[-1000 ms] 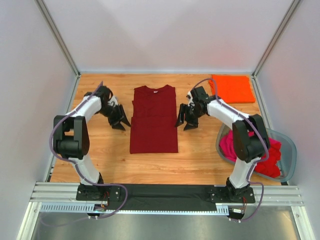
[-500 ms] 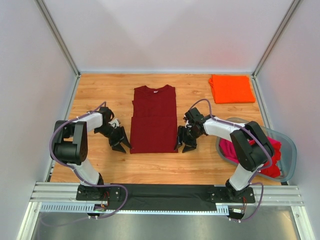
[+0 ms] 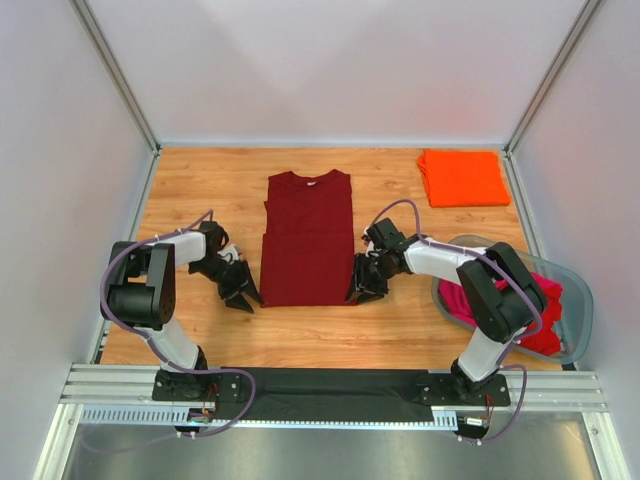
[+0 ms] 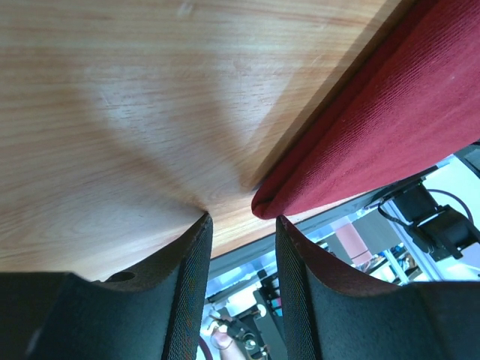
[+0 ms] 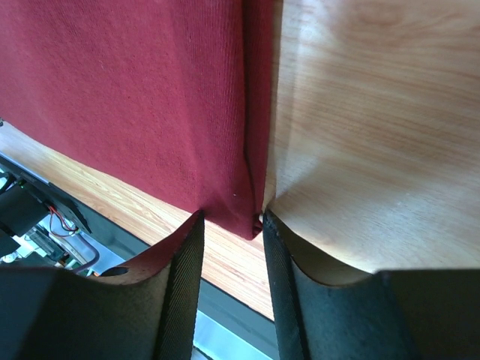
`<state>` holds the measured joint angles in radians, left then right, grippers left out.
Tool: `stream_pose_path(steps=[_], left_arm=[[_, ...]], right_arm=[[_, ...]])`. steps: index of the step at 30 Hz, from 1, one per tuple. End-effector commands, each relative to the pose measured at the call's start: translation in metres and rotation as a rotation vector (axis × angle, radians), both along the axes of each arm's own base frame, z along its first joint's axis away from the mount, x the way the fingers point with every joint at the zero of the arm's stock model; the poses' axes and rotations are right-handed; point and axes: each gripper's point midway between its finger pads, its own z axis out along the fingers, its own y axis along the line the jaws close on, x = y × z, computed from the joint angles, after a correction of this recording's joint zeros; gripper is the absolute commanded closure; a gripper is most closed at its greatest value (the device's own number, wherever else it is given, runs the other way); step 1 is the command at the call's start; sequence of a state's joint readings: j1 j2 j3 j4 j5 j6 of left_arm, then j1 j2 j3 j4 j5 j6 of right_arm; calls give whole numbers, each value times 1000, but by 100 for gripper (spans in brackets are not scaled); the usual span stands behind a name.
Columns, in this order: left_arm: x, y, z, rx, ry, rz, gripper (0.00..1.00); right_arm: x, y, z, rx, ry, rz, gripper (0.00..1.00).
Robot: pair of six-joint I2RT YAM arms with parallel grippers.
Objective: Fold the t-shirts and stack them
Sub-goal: Fold the tshirt
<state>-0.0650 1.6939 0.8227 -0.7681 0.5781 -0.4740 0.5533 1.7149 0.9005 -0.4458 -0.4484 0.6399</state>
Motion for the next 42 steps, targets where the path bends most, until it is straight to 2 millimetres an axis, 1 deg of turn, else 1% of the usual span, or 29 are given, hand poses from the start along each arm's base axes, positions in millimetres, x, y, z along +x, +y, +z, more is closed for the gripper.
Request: stream_pose_path(steps=[1, 6, 7, 9, 10, 11, 12, 13, 15, 16, 20, 21, 23, 24, 26, 27, 30, 31, 34, 37, 39, 42], left_arm=[[7, 0, -2, 5, -39, 5, 54], [10, -4, -5, -20, -39, 17, 57], [9, -6, -4, -35, -36, 19, 59], [8, -7, -6, -35, -28, 23, 64], [8, -7, -7, -34, -25, 23, 72], [7, -7, -7, -33, -27, 22, 77], [6, -5, -6, -25, -23, 19, 82], [5, -3, -7, -12, -27, 17, 92], [2, 1, -5, 18, -31, 14, 100], [2, 2, -3, 28, -34, 14, 100], [-2, 2, 5, 42, -35, 15, 100], [-4, 0, 9, 35, -31, 20, 96], [-7, -1, 11, 28, -25, 27, 83], [-5, -3, 15, 18, -48, 32, 71], [-7, -5, 17, 3, -61, 43, 63], [-3, -7, 21, -9, -98, 46, 59], [-3, -16, 22, -64, -137, 42, 55], [-5, -22, 22, -92, -135, 33, 55], [-9, -26, 15, -81, -134, 13, 54], [-15, -22, 2, -45, -110, 30, 54], [-20, -16, -7, 6, -78, 39, 54], [-18, -11, -12, 44, -64, 44, 54]], right_arm=[[-8, -11, -18, -70, -8, 7, 62], [-10, -13, -21, -77, -7, 18, 70], [-11, -14, -21, -82, -11, 17, 71], [-11, -16, -21, -89, -21, 25, 78], [-12, -19, -22, -98, -21, 25, 82], [-13, -20, -23, -104, -23, 33, 91], [-13, -20, -23, -105, -27, 42, 95], [-13, -21, -23, -107, -32, 47, 99], [-15, -23, -24, -111, -35, 56, 100], [-17, -24, -23, -110, -35, 59, 100], [-23, -27, -16, -96, -52, 69, 100], [-27, -29, -17, -94, -46, 73, 100], [-31, -28, -18, -77, -42, 75, 100], [-33, -28, -20, -70, -43, 76, 100], [-36, -27, -21, -63, -28, 65, 100], [-37, -26, -21, -57, -30, 63, 100], [-39, -25, -21, -53, -35, 63, 100], [-39, -24, -21, -55, -32, 62, 100], [-41, -25, -22, -63, -24, 68, 100], [-40, -24, -22, -61, -24, 65, 100], [-41, -25, -23, -65, -22, 65, 100], [-44, -25, -24, -68, -22, 72, 100]])
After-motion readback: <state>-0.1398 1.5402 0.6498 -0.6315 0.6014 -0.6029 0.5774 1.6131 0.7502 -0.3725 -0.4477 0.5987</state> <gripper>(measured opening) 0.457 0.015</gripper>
